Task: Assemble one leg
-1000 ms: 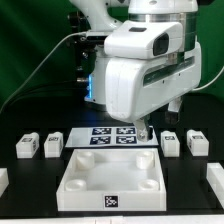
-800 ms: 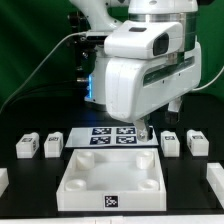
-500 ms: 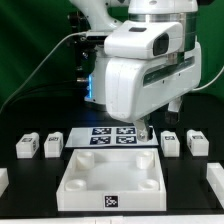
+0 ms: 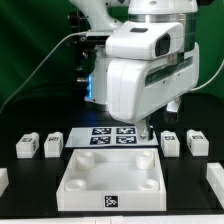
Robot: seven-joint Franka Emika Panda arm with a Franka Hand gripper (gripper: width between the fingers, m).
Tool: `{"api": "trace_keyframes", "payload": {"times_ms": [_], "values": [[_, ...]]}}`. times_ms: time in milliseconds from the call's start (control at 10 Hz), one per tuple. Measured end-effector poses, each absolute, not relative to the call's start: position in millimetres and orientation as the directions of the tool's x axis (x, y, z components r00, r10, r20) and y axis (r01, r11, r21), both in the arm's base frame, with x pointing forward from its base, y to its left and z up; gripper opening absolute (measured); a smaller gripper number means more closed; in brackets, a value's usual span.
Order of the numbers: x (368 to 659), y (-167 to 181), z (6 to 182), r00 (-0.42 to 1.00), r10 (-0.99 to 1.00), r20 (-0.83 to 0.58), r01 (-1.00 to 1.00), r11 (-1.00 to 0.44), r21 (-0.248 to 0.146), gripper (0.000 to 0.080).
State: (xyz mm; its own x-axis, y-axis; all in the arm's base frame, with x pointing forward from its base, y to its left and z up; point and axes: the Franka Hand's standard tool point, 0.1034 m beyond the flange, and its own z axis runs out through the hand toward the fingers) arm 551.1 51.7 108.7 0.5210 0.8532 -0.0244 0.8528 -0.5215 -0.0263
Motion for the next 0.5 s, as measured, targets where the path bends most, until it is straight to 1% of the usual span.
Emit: {"api": "trace_keyframes", "payload": {"times_ms": [100,200,400,500], "values": [[531.4,44.2,104.3,0.394,0.919,-0.021,0.918,-0.395,-0.029,0.0649],[509.3,34.0,97.2,0.314,0.949,-0.018,0.949,-0.315,-0.031,0.0649],[480.3,7.9,76.0,0.048,0.999,-0.003,0.998,-0.048,-0.049,0.0649],[469.4,-3.0,65.3,-0.036,0.999,0.006,0.998,0.036,-0.06,0.0649]]}}
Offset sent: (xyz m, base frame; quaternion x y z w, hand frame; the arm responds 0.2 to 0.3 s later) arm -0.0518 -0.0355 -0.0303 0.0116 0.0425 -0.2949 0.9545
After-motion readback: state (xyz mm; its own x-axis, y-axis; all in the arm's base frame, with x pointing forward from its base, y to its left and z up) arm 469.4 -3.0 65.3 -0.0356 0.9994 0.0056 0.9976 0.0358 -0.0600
